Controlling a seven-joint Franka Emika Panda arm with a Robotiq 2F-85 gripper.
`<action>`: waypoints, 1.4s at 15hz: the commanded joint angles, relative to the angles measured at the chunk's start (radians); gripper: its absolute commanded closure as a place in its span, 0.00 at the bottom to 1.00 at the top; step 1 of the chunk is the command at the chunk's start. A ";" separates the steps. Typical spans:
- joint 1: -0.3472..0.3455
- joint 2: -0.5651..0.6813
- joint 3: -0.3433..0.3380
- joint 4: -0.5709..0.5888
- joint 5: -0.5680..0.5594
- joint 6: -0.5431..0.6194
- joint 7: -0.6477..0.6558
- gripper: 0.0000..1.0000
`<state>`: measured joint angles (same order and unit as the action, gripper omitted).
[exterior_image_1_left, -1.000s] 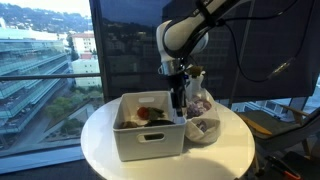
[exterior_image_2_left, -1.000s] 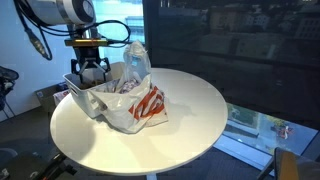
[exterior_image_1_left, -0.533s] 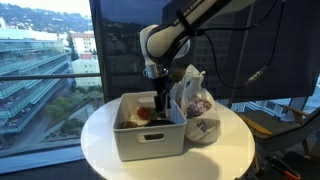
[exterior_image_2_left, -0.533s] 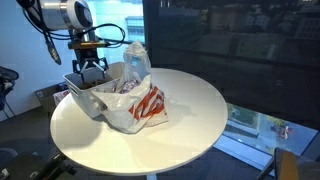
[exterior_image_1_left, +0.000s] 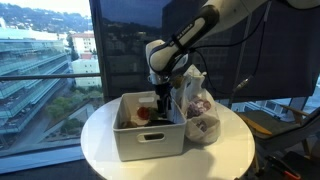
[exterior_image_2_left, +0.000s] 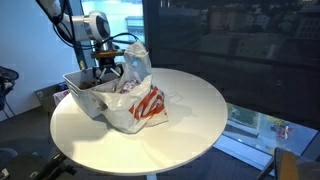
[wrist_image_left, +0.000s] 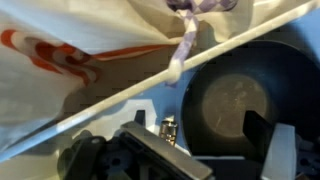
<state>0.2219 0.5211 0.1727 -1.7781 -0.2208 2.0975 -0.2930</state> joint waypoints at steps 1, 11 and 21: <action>-0.043 0.068 -0.001 0.055 0.015 0.054 -0.063 0.00; -0.092 0.146 0.016 0.034 0.065 0.116 -0.142 0.00; -0.132 0.161 0.047 0.033 0.143 0.089 -0.160 0.85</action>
<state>0.1229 0.6924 0.1921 -1.7480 -0.1254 2.2115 -0.4292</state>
